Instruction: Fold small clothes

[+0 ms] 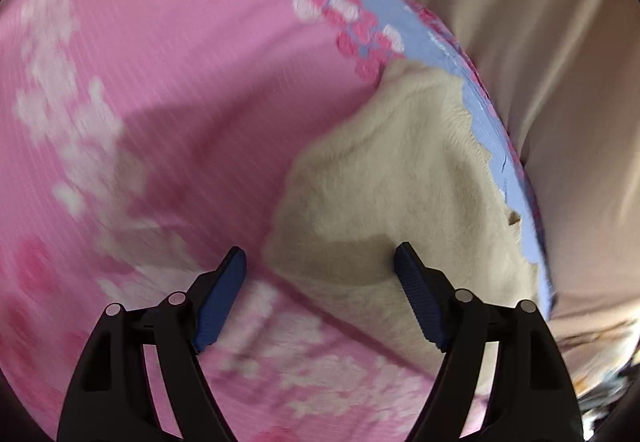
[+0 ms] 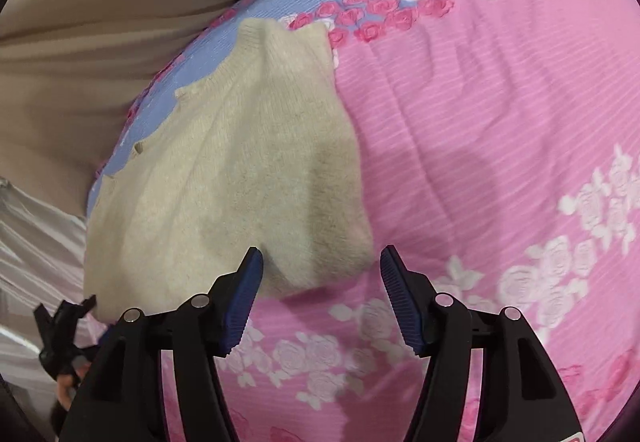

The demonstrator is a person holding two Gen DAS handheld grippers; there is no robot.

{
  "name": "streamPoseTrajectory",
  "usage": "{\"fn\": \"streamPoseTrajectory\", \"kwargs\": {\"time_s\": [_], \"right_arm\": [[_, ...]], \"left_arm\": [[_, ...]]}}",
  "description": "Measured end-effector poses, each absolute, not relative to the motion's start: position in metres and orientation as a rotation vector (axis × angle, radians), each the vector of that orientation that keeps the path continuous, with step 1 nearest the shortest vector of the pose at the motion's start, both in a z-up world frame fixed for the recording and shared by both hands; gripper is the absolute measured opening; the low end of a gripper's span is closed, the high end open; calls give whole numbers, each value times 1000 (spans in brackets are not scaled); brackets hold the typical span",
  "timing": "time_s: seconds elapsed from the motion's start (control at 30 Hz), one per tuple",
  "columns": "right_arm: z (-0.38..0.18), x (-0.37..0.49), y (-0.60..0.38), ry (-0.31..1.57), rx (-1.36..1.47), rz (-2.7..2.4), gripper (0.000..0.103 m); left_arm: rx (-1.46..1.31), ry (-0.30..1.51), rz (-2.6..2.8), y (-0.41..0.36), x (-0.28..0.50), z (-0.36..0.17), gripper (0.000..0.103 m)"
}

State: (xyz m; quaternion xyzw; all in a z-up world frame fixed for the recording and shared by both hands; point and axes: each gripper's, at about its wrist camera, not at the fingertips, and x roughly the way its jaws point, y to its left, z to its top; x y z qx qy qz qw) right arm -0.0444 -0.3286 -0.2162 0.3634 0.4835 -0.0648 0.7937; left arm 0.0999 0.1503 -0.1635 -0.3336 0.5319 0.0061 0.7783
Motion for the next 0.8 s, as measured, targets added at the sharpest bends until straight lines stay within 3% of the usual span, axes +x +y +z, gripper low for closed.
{"fn": "streamPoseTrajectory", "kwargs": {"time_s": [0.03, 0.1, 0.13, 0.17, 0.2, 0.23, 0.27, 0.43, 0.6, 0.7, 0.73, 0.8], "right_arm": [[-217, -39, -327, 1035, 793, -149, 61], [-221, -32, -326, 1007, 841, -155, 59], [-222, -31, -328, 989, 866, -151, 35], [-223, -28, -330, 984, 912, -133, 24], [-217, -29, -332, 967, 929, -141, 23], [-208, -32, -334, 941, 927, -142, 21], [-193, -38, -336, 913, 908, -143, 20], [-142, -85, -347, 888, 806, -150, 17], [-166, -150, -351, 1008, 781, -212, 17], [-207, -163, -345, 1133, 746, -226, 23], [-216, -163, -344, 1163, 736, -240, 27], [-205, -163, -348, 1151, 738, -263, 33]], "left_arm": [[-724, 1142, 21, 146, 102, -165, 86], [-727, 1133, 45, 141, 110, -164, 87], [-745, 1128, 41, 142, 112, -164, 81], [-769, 1115, 29, 143, 117, -165, 57], [-785, 1118, 16, 144, 119, -165, 40], [-841, 1128, -22, 148, 123, -165, 30], [-871, 1119, -26, 152, 121, -162, 26], [-876, 1106, -108, 162, 86, -122, 24], [-867, 1219, -113, 160, 31, -140, 24], [-828, 1279, -59, 156, 9, -169, 28], [-837, 1282, -48, 157, 7, -176, 33], [-861, 1281, -27, 162, 10, -173, 36]]}}
